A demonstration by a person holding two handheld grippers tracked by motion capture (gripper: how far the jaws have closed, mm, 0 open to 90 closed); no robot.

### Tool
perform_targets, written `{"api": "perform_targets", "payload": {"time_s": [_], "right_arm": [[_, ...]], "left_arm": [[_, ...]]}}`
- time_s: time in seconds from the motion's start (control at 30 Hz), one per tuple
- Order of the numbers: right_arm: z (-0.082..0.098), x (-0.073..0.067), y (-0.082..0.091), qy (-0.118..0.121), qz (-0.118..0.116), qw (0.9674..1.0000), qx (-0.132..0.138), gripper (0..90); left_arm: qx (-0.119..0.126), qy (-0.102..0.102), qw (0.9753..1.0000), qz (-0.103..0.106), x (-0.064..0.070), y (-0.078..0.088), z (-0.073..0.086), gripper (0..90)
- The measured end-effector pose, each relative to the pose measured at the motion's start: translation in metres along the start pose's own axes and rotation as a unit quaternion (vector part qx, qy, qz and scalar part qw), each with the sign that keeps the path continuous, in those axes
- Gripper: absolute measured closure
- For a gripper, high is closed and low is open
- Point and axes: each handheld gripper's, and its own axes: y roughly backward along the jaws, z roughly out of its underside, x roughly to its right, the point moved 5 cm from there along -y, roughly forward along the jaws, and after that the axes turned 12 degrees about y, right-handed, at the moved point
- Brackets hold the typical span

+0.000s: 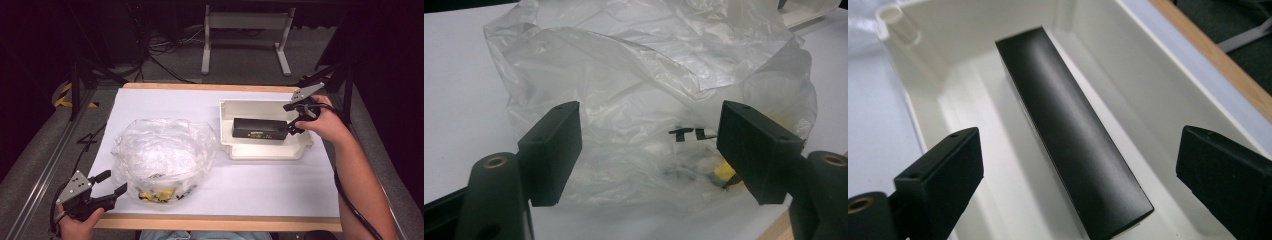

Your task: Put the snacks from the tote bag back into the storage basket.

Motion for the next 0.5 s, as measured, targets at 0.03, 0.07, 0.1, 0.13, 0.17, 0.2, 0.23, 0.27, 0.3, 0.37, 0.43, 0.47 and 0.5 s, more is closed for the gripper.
{"api": "perform_targets", "payload": {"time_s": [0.03,0.07,0.1,0.13,0.17,0.2,0.23,0.27,0.3,0.37,0.43,0.47,0.5], "right_arm": [[-0.001,-0.002,0.003,-0.005,0.005,0.9999,0.011,5.8],[-0.002,-0.005,0.007,-0.01,0.009,0.9997,0.022,5.8],[-0.003,-0.006,0.01,-0.012,0.011,0.9995,0.028,5.8],[-0.003,-0.006,0.01,-0.012,0.011,0.9995,0.028,5.8],[-0.003,-0.009,0.014,-0.016,0.018,0.9991,0.036,5.8],[-0.004,-0.011,0.018,-0.018,0.024,0.9986,0.044,5.8],[-0.004,-0.014,0.021,-0.022,0.029,0.9981,0.05,5.8],[-0.004,-0.017,0.025,-0.027,0.033,0.9975,0.056,5.9],[-0.004,-0.02,0.027,-0.033,0.037,0.9971,0.058,5.9],[-0.003,-0.024,0.031,-0.041,0.042,0.9965,0.06,5.9],[-0.002,-0.03,0.036,-0.052,0.055,0.9947,0.07,5.8],[-0.002,-0.033,0.039,-0.055,0.06,0.9939,0.073,5.3],[-0.001,-0.037,0.041,-0.057,0.063,0.9934,0.077,5.3]], "left_arm": [[0.0,0.0,1.0,0.0,0.0,0.0,0.0,27.1],[0.001,-0.001,1.0,0.004,0.0,-0.002,-0.001,27.0],[-0.001,-0.003,1.0,0.005,0.0,-0.003,-0.002,27.1],[-0.001,-0.003,1.0,0.005,0.0,-0.003,-0.002,27.1],[0.0,-0.004,1.0,0.008,0.001,-0.005,-0.003,27.1],[0.0,-0.003,1.0,0.008,0.001,-0.006,-0.003,27.1],[-0.001,-0.005,0.9999,0.01,0.0,-0.007,-0.004,27.0],[0.0,-0.002,0.9999,0.012,0.0,-0.008,-0.005,27.1],[0.0,-0.002,0.9999,0.016,0.0,-0.009,-0.006,27.1],[0.0,0.0,0.9998,0.019,0.0,-0.011,-0.007,27.1],[0.002,0.006,0.9996,0.026,-0.001,-0.013,-0.009,27.1],[0.003,0.008,0.9996,0.029,-0.002,-0.013,-0.01,27.1],[0.003,0.009,0.9995,0.029,-0.003,-0.014,-0.01,27.1]]}}
